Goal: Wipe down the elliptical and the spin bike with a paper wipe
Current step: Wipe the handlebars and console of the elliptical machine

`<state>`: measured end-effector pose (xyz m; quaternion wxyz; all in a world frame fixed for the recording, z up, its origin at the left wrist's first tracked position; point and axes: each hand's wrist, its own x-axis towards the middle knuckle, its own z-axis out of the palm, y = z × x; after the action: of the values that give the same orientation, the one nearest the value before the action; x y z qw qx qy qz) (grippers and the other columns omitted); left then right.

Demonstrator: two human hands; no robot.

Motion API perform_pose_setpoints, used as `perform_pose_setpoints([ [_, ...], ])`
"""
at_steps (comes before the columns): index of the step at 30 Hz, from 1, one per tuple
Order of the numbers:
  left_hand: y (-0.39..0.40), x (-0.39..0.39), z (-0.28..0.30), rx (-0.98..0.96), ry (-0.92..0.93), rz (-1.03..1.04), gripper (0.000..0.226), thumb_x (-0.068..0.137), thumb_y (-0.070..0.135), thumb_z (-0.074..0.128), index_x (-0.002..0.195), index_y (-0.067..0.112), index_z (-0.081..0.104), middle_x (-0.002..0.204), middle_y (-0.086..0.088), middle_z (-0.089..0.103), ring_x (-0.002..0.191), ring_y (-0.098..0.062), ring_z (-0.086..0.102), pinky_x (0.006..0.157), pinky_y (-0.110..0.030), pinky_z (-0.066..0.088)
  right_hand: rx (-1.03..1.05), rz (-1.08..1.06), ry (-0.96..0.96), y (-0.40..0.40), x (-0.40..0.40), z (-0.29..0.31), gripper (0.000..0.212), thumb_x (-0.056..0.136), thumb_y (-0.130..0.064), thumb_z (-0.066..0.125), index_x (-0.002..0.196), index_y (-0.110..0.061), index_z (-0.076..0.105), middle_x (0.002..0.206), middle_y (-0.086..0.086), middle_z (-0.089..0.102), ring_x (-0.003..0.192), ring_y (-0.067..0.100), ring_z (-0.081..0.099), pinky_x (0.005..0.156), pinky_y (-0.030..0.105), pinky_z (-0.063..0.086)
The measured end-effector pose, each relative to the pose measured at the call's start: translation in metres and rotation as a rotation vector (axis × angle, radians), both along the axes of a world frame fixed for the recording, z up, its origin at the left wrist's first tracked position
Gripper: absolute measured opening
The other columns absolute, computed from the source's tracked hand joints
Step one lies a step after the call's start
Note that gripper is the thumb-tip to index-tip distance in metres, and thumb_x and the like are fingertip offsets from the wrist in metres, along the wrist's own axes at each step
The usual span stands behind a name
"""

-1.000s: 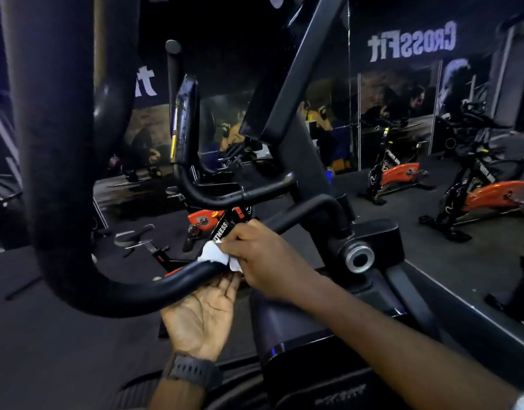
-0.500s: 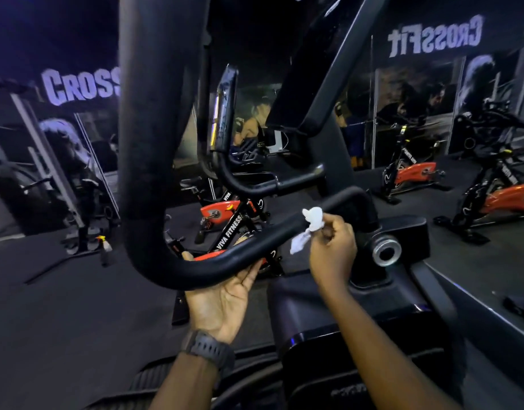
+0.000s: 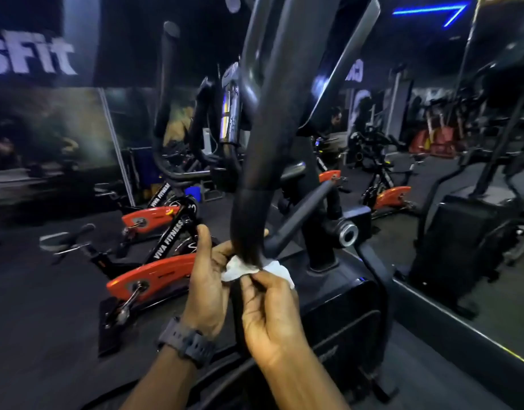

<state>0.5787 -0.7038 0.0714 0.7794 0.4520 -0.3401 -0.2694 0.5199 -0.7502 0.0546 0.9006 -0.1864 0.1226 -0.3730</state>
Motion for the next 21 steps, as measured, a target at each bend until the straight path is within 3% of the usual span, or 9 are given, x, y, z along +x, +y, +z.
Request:
perform_pose_setpoints([
  [2,0.009,-0.002,0.007,0.012,0.033,-0.057,0.098,0.091,0.065,0.019,0.120,-0.023,0.051,0.111,-0.039,0.056,0.098,-0.039,0.057,0.075,-0.032,0.058,0.020,-0.009,-0.042,0.020,-0.011,0.012,0.025,0.081,0.016,0.049,0.100,0.002,0.059,0.091,0.018,0.067,0.081,0.018,0.070,0.065,0.021,0.056],
  [5,0.019,0.008,0.010,-0.005,0.044,-0.142,0.097,0.092,0.066,0.019,0.115,-0.020,0.056,0.102,-0.035,0.061,0.090,-0.037,0.061,0.072,-0.034,0.058,-0.054,-0.133,-0.028,0.044,-0.011,0.025,0.016,0.083,0.015,0.052,0.087,0.000,0.058,0.078,0.010,0.067,0.072,0.013,0.069,0.061,0.019,0.055],
  [8,0.021,0.015,0.009,-0.046,-0.023,-0.181,0.089,0.091,0.067,0.021,0.080,-0.003,0.074,0.074,-0.019,0.068,0.066,-0.024,0.065,0.061,-0.027,0.055,-0.216,-0.341,0.055,0.053,-0.005,0.025,0.011,0.083,0.012,0.061,0.084,0.002,0.054,0.069,0.010,0.065,0.063,0.013,0.065,0.057,0.019,0.054],
  [10,0.017,0.022,0.007,-0.056,-0.022,-0.210,0.085,0.089,0.074,0.027,0.055,0.008,0.069,0.052,-0.003,0.059,0.048,-0.011,0.055,0.051,-0.020,0.045,-0.388,-0.547,0.177,0.051,0.001,0.020,0.022,0.078,0.001,0.072,0.074,0.003,0.050,0.061,0.012,0.062,0.056,0.016,0.060,0.051,0.022,0.051],
  [11,0.015,0.026,0.007,-0.027,-0.069,-0.240,0.082,0.086,0.079,0.031,0.054,0.013,0.067,0.051,-0.001,0.055,0.048,-0.011,0.050,0.050,-0.020,0.042,-0.531,-0.691,0.277,0.048,0.000,0.016,0.029,0.075,-0.007,0.078,0.069,0.002,0.050,0.060,0.012,0.064,0.054,0.018,0.060,0.050,0.026,0.050],
  [14,0.009,0.038,0.004,-0.027,-0.196,-0.301,0.075,0.077,0.079,0.033,0.076,0.018,0.078,0.082,-0.010,0.072,0.082,-0.017,0.068,0.074,-0.024,0.051,-1.152,-1.234,0.516,0.036,-0.011,0.025,0.021,0.073,-0.013,0.083,0.066,-0.009,0.064,0.068,0.003,0.064,0.061,0.018,0.062,0.055,0.031,0.049],
  [16,0.008,0.041,0.004,-0.077,-0.170,-0.335,0.066,0.078,0.072,0.034,0.095,0.029,0.080,0.109,-0.005,0.075,0.110,-0.014,0.067,0.091,-0.022,0.049,-1.502,-1.505,0.662,0.029,-0.024,0.048,0.012,0.070,0.000,0.080,0.072,-0.006,0.069,0.075,0.002,0.062,0.068,0.012,0.057,0.065,0.018,0.046],
  [18,0.011,0.041,0.010,-0.138,-0.182,-0.444,0.062,0.084,0.068,0.034,0.102,0.029,0.079,0.115,-0.003,0.073,0.113,-0.014,0.066,0.091,-0.020,0.050,-1.662,-1.672,0.853,0.027,-0.031,0.088,0.003,0.079,-0.004,0.075,0.080,-0.004,0.072,0.079,0.007,0.061,0.072,0.015,0.054,0.072,0.011,0.037],
  [21,0.013,0.050,0.013,-0.157,-0.249,-0.577,0.064,0.085,0.069,0.037,0.110,0.023,0.073,0.114,0.004,0.073,0.112,-0.009,0.066,0.091,-0.020,0.050,-1.751,-1.757,1.141,0.028,-0.041,0.153,0.006,0.084,-0.010,0.072,0.086,-0.005,0.074,0.082,0.010,0.061,0.073,0.018,0.055,0.069,0.015,0.032],
])
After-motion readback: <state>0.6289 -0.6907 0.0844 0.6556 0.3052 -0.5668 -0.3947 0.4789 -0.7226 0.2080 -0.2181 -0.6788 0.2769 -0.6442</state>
